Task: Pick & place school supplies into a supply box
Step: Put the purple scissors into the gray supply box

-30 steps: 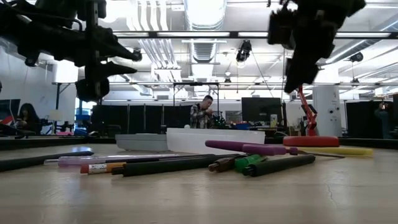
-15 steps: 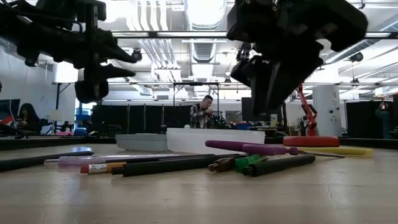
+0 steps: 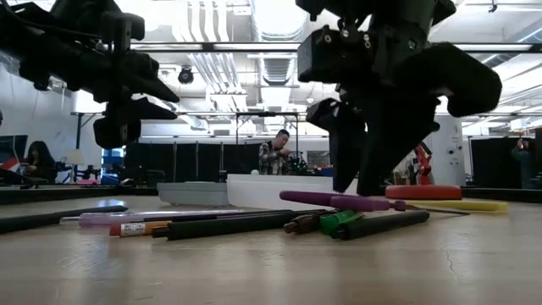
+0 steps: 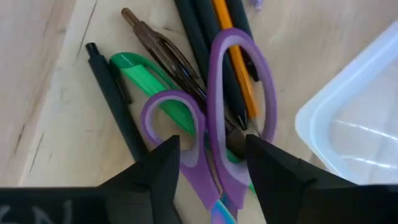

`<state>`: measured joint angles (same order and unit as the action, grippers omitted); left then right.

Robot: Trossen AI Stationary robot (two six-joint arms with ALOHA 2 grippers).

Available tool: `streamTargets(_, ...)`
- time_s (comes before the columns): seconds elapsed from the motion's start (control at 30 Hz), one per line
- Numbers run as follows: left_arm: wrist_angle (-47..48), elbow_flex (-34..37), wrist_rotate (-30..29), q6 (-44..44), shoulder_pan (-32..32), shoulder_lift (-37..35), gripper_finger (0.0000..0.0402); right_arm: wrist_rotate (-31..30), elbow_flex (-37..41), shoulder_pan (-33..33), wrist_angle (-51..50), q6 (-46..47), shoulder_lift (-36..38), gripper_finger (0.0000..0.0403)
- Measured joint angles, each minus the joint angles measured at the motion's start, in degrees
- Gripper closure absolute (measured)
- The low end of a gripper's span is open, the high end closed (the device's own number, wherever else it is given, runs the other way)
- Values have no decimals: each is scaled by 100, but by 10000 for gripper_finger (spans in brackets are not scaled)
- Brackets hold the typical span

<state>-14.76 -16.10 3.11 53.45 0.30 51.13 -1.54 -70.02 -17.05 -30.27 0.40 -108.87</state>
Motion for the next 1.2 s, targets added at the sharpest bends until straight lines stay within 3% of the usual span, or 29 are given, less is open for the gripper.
streamTargets(0.17, 29, 0, -2, 0, 0, 0, 307, -72, -4, -20, 146, -42, -74, 203)
streamTargets(0.33, 49, 0, -2, -63, 0, 0, 307, -172, -4, -20, 242, -44, -315, 212)
streamTargets(0.9, 90, 1, -2, -46, 0, -2, 307, -157, -16, -20, -458, 653, 17, 359)
streamTargets(1.07, 86, 2, -4, -44, 0, -2, 307, -224, -341, -31, -852, 719, 134, 376)
streamTargets(1.2, 86, 2, -4, -45, 0, 0, 307, -630, -576, -21, -1039, 600, 380, 389)
